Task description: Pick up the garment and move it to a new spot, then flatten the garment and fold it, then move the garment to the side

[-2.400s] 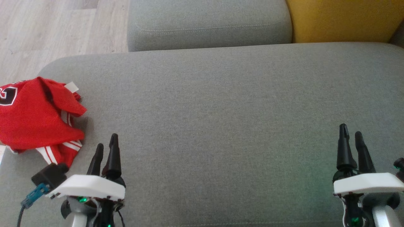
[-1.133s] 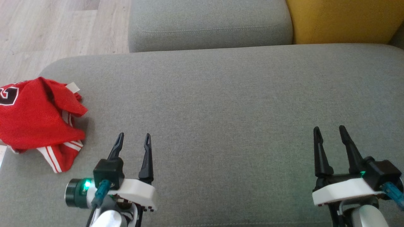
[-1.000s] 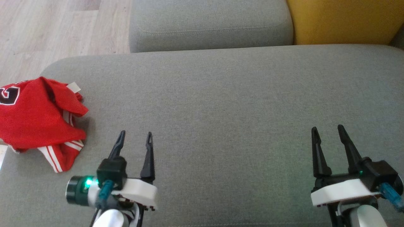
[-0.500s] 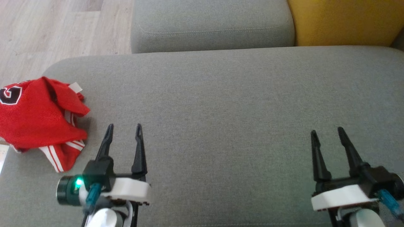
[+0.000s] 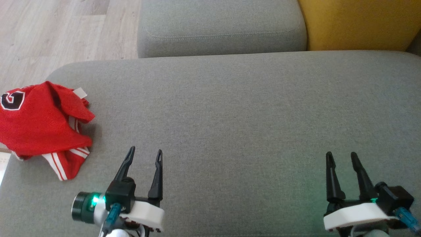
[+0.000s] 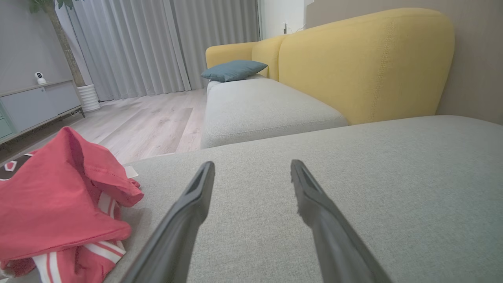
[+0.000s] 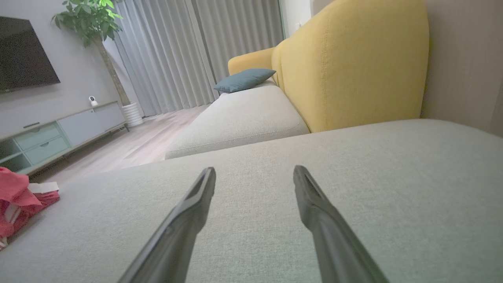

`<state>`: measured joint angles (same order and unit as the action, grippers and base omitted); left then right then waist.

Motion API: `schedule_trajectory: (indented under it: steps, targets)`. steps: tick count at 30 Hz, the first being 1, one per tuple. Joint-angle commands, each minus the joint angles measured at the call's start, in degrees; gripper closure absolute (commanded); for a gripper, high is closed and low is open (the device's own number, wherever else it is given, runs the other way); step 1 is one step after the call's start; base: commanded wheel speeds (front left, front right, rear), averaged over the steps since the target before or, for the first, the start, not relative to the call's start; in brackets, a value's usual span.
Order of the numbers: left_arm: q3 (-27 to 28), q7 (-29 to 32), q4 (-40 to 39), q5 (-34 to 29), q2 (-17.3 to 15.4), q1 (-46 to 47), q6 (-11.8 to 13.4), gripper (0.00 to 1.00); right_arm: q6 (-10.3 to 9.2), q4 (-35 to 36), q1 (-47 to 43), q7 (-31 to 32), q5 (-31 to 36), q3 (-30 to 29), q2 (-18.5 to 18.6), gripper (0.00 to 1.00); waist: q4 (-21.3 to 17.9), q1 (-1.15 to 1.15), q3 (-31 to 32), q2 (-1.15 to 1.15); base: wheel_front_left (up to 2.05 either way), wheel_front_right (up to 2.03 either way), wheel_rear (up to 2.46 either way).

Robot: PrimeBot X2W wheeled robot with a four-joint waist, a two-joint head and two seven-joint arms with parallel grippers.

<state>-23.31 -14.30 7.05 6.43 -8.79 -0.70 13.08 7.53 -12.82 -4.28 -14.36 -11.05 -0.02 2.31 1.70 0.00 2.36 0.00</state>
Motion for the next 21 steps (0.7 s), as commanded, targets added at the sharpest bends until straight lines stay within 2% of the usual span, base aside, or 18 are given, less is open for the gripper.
schedule_trajectory:
  steps: [1, 3, 14, 21]
  targets:
    - [2.6, -0.7, -1.8, -0.6, 0.2, 2.6, -0.1, 0.00, -0.04, 1.4, 1.5, -0.6, -1.5, 2.0, 0.6, 0.00, 0.0, 0.00, 0.0, 0.00, 0.00, 0.00, 0.00]
    - [3.7, -0.7, -2.1, -1.3, 0.9, 2.3, -0.6, 0.00, -0.04, 0.5, 1.8, -0.6, -4.0, 2.6, 0.6, 0.00, -0.1, 0.00, 0.0, 0.00, 0.00, 0.00, 0.00]
    - [6.1, -0.7, -1.8, -2.9, 2.7, 1.6, -2.7, 0.00, -0.04, 0.0, 2.1, -0.6, -4.1, 2.1, 0.6, 0.00, 0.3, 0.00, -0.1, 0.00, 0.00, 0.00, 0.00]
    - [7.3, -0.7, -1.2, -3.5, 3.4, 2.1, -3.5, 0.00, -0.04, -0.2, 2.0, -0.6, -4.4, 2.8, 0.6, 0.00, 3.4, 0.00, -0.3, 0.00, 0.00, 0.00, 0.00]
